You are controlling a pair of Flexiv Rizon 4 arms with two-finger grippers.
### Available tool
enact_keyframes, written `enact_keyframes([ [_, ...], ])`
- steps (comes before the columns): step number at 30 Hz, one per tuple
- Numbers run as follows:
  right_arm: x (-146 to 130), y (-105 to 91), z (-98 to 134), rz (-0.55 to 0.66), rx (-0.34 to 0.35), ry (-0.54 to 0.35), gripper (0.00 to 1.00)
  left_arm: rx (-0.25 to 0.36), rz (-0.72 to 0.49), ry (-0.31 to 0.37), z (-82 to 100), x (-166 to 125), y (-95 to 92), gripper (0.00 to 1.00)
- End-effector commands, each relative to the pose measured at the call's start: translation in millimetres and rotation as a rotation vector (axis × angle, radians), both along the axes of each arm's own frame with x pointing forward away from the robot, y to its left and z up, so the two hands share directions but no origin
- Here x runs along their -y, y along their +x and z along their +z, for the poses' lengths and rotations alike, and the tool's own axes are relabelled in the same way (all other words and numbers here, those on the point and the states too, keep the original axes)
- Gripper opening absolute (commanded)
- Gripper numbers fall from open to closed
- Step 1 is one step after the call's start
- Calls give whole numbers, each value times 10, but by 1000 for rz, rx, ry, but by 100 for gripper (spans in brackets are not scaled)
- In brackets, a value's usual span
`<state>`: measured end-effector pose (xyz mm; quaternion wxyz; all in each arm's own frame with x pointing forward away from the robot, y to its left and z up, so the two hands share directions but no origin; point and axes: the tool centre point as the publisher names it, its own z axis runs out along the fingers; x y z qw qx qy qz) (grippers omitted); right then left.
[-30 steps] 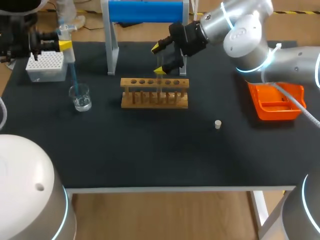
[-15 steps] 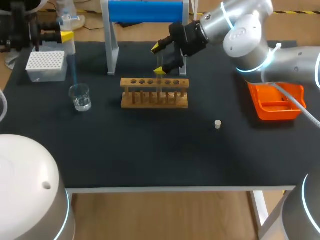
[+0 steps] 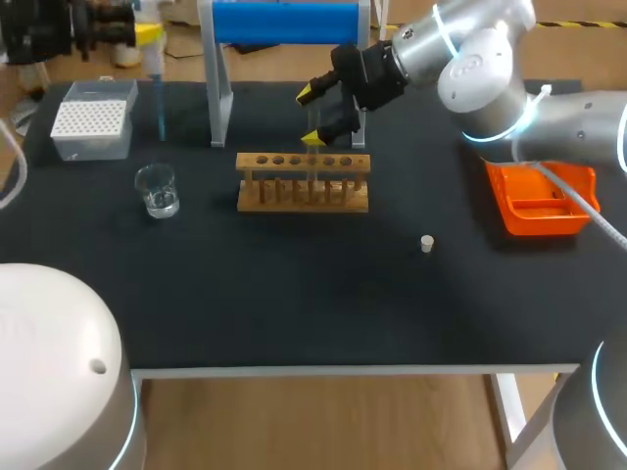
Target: Invert the test tube, pick up the pipette, mount the tip to pipette, aspirate from beaker and dispense into the tube, eject the tip, return the pipette, and cap with the stopper.
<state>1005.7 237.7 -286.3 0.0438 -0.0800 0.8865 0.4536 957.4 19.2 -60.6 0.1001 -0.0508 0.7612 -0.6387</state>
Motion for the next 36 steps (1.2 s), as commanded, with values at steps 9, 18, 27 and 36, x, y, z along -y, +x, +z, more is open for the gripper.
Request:
enact_keyframes([
  [9,5,7,5,2,-1,-2,100,-9,-199,-25,604,901,449,0],
  [18,5,7,5,2,-1,-2,100,-30,-294,-80,675,1406,543,0],
  [27,5,7,5,2,-1,-2,100,-85,-323,-104,643,1643,502,0],
  [36,5,7,5,2,-1,-2,100,-85,-323,-104,643,1643,502,0],
])
